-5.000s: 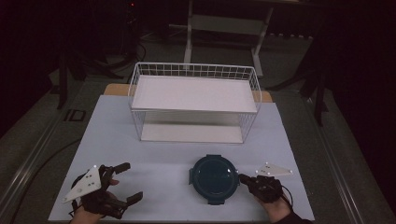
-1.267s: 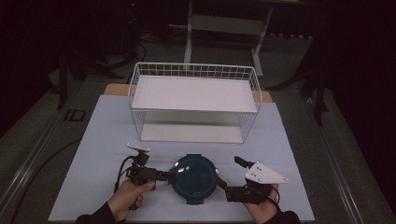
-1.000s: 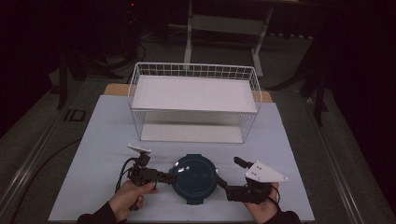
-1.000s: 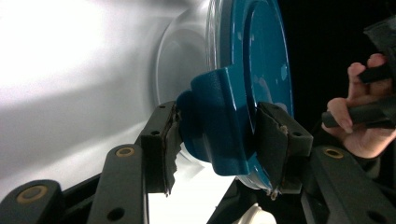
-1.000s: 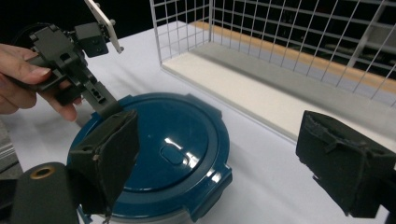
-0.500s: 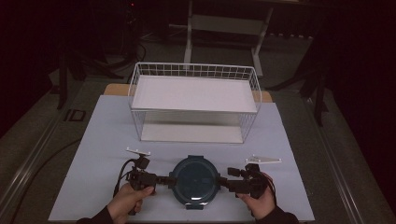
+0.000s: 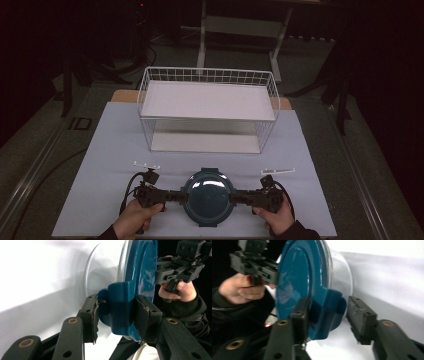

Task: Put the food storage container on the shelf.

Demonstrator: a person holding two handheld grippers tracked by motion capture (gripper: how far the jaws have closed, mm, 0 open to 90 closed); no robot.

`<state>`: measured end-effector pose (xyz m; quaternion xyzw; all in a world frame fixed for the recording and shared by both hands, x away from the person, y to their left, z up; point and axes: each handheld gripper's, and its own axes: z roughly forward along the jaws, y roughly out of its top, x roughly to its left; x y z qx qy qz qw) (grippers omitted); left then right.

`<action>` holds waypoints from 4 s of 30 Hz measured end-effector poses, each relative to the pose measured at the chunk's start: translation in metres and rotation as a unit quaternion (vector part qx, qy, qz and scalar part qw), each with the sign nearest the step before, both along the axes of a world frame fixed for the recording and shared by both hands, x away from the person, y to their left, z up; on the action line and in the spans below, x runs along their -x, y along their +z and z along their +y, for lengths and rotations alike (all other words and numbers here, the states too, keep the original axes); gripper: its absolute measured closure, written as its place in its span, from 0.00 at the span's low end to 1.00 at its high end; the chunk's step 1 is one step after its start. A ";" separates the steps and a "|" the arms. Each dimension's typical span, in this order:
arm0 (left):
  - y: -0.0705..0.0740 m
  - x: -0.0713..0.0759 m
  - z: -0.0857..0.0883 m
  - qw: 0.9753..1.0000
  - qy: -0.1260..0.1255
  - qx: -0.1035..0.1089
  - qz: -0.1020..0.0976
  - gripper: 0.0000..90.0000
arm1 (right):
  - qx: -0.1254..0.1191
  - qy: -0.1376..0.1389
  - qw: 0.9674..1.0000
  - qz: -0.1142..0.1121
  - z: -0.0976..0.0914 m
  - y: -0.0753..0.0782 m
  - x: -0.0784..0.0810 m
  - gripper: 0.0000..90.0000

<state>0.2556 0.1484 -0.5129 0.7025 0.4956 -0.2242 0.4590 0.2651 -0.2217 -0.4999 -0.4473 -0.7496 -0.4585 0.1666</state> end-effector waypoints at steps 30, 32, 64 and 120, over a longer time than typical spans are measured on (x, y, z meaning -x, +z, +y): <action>0.017 0.005 0.000 0.998 0.015 -0.006 -0.055 0.63 | -0.026 -0.009 1.000 -0.004 0.003 0.010 -0.001 0.63; 0.020 0.003 0.001 0.998 0.017 -0.005 -0.063 0.63 | -0.026 -0.009 1.000 -0.011 0.004 0.013 -0.004 0.63; 0.041 -0.075 -0.006 0.980 0.051 -0.005 -0.194 0.63 | -0.026 -0.028 0.993 -0.116 0.001 0.039 -0.083 0.63; -0.002 -0.141 -0.018 0.965 0.137 -0.047 -0.217 0.44 | 0.033 -0.124 0.976 -0.176 0.013 0.002 -0.139 0.56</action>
